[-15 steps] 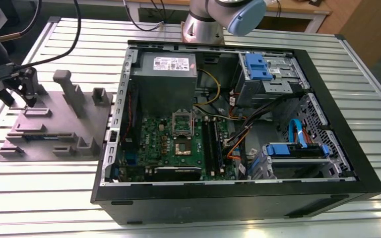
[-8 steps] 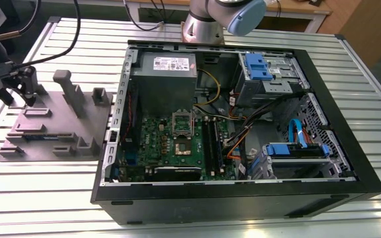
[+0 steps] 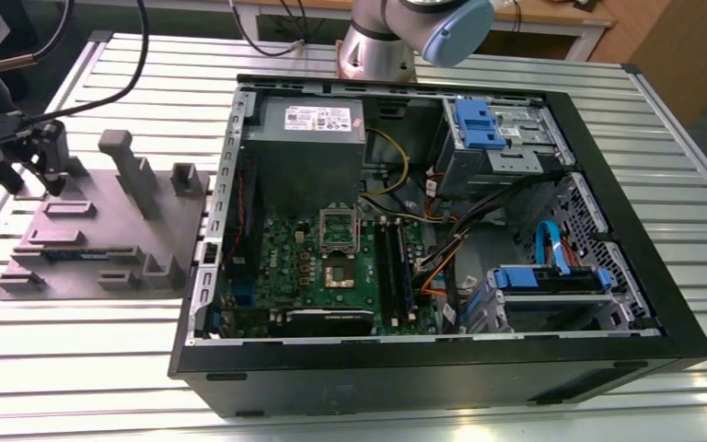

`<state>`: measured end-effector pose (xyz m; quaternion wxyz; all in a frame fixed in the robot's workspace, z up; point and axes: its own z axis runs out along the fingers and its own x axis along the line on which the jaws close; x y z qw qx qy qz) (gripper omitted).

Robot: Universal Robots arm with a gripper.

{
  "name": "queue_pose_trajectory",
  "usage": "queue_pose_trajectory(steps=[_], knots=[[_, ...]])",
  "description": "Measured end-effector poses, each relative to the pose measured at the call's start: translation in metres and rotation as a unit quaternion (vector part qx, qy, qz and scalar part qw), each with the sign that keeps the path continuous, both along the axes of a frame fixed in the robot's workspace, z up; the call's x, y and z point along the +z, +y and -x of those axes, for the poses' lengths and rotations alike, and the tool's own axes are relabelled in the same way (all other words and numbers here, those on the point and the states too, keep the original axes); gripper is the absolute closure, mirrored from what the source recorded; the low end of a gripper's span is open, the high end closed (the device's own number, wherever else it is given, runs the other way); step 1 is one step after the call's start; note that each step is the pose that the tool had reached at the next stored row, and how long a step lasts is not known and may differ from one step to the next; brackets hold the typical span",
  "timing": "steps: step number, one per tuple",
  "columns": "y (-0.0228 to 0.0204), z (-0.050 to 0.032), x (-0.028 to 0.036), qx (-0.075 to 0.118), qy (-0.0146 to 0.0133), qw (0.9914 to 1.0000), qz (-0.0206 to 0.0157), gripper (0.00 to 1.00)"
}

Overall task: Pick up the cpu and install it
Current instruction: 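Pick up the cpu and move it towards the insertion slot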

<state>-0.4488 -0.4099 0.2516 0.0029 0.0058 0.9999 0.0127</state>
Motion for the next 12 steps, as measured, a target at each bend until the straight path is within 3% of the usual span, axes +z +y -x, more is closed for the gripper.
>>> queue_pose_trajectory(steps=[12], knots=[[0.0000,0.0000,0.0051,0.000,0.0000,1.00000,0.0000,0.52]])
